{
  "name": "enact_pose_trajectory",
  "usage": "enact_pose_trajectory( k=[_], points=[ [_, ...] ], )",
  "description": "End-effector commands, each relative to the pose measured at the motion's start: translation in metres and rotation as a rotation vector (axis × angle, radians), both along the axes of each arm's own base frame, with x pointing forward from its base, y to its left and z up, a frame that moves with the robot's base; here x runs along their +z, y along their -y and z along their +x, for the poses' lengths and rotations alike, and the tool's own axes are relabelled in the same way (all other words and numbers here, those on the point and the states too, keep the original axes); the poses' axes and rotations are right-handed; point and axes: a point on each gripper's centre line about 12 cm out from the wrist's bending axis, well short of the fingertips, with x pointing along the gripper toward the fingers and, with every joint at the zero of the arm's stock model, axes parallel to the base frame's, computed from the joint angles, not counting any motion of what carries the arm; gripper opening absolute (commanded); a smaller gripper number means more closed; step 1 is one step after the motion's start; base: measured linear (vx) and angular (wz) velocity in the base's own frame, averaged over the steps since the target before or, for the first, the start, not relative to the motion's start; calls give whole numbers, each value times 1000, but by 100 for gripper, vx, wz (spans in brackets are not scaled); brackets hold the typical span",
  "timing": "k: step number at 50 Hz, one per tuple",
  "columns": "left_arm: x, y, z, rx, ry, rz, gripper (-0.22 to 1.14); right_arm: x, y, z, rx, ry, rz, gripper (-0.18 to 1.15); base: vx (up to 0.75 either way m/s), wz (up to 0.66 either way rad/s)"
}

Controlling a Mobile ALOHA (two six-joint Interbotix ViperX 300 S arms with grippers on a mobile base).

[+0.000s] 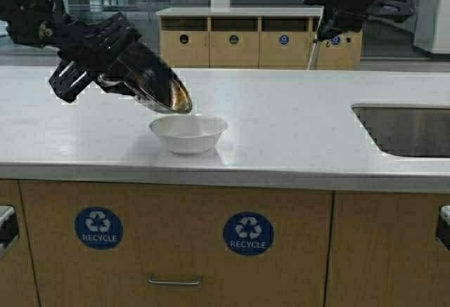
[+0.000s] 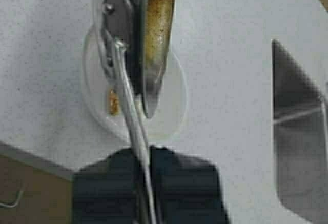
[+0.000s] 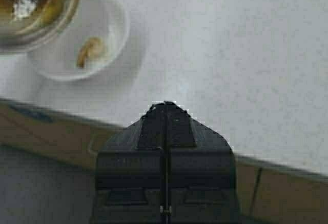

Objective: Add oil to the pan and cook the shrimp and serve it

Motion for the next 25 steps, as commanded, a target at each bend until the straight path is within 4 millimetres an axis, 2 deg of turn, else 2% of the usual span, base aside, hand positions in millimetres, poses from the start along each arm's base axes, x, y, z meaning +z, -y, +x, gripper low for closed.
enact_pose_trajectory(
  k=[1,11,25],
  points=[
    [24,5,8,10,125,-135,4,12,-2,2,4,33,15,5,0,0],
    [12,-4,10,62,130,-361,4,11,-1,2,0,31,15,5,0,0],
    [-12,-48,12,143,151,-635,4,11,-1,2,-1,30,16,5,0,0]
  ],
)
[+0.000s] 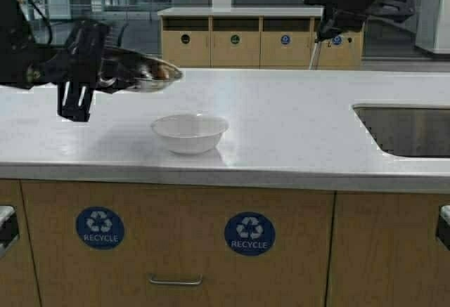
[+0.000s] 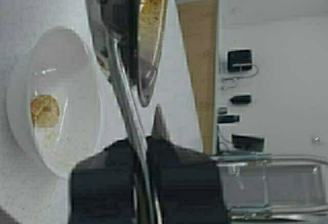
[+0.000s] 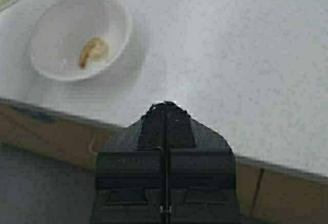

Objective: Add oil to the pan and cook the shrimp and serve it

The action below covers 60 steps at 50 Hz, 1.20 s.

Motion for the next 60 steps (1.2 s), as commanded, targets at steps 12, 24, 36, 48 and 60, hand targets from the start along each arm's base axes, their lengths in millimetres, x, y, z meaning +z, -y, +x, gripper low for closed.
enact_pose_trajectory(
  k=[12,24,36,48,60],
  points=[
    [-12,-45,13,54,106,-224,4,11,-2,2,5,26,14,5,0,0],
    [-40,-45,10,50,68,-267,4,11,-2,3,2,26,14,5,0,0],
    [-60,-43,6,35,32,-270,4,11,-3,3,4,26,15,5,0,0],
    [-78,-42,4,23,-10,-263,4,10,-2,3,1,24,14,5,0,0],
    [-100,-41,2,20,-54,-259,4,9,-2,3,1,22,13,5,0,0]
  ],
)
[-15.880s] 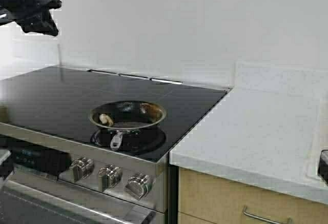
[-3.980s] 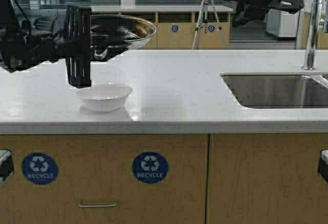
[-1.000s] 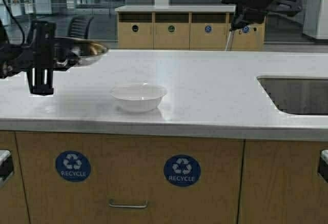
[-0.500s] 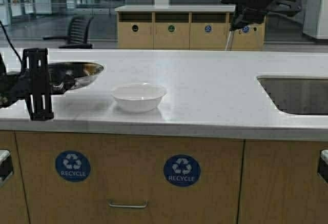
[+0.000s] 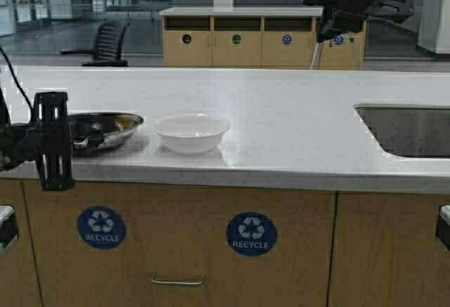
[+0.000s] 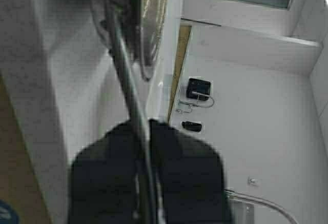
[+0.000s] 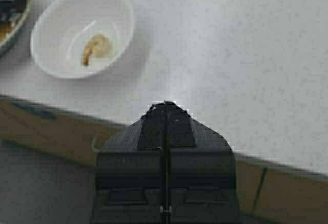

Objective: Add oil to the pan and cook the shrimp and serve it

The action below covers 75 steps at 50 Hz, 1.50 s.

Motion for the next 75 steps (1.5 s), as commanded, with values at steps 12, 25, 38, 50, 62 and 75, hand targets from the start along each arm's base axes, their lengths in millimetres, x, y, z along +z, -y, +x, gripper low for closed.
enact_pose_trajectory(
  k=[12,25,38,50,62,75],
  points=[
    [4,8,14,-63,86,4,4,9,-2,4,0,25,12,5,0,0],
    [-1,9,9,-77,68,13,4,8,-2,4,-2,24,13,5,0,0],
    [-1,9,11,-80,93,57,46,8,-2,4,-1,23,11,5,0,0],
    [-1,9,11,-82,101,75,106,8,-2,4,-1,21,12,5,0,0],
    [-1,9,10,-85,104,91,103,8,-2,4,-1,23,11,5,0,0],
    [6,1,-12,-54,90,318,103,8,-2,4,2,19,10,5,0,0]
  ],
)
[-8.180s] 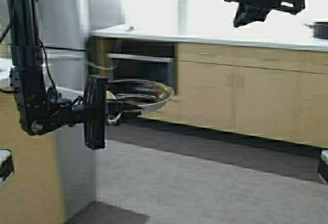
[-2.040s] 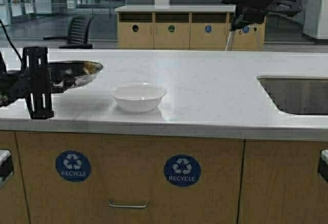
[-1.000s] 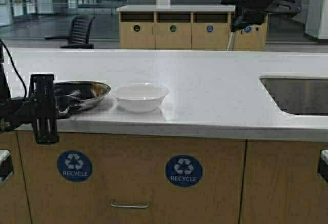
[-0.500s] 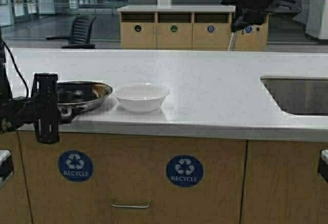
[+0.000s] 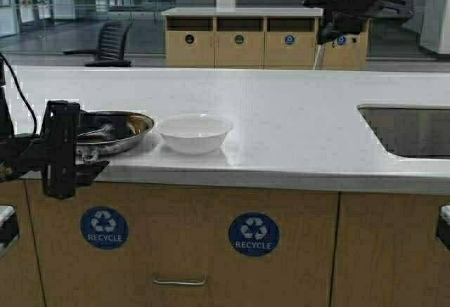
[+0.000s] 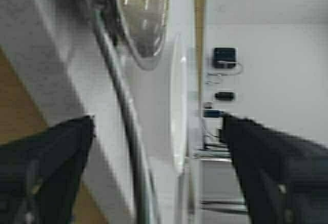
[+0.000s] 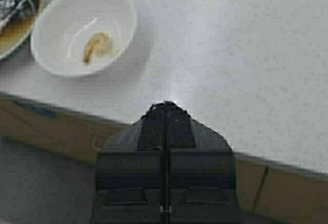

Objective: Add oil to the pan and cook the shrimp and serve it

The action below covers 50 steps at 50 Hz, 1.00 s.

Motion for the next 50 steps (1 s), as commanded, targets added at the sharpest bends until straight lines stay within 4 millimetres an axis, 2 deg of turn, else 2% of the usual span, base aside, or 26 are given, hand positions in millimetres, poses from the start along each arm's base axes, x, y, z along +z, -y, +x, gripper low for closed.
enact_pose_trajectory(
  k=[1,14,25,36,50],
  points=[
    [18,-6,-6,29,31,124,103,10,-2,4,0,24,13,5,0,0],
    [44,1,-15,-3,78,245,103,10,-3,3,2,24,15,5,0,0],
    [68,-12,-31,74,92,405,103,10,-2,4,-1,24,14,5,0,0],
    [97,-14,-45,92,137,562,103,10,-2,4,-1,24,14,5,0,0],
    [146,22,-42,-39,255,757,102,9,-3,3,3,23,13,5,0,0]
  ],
)
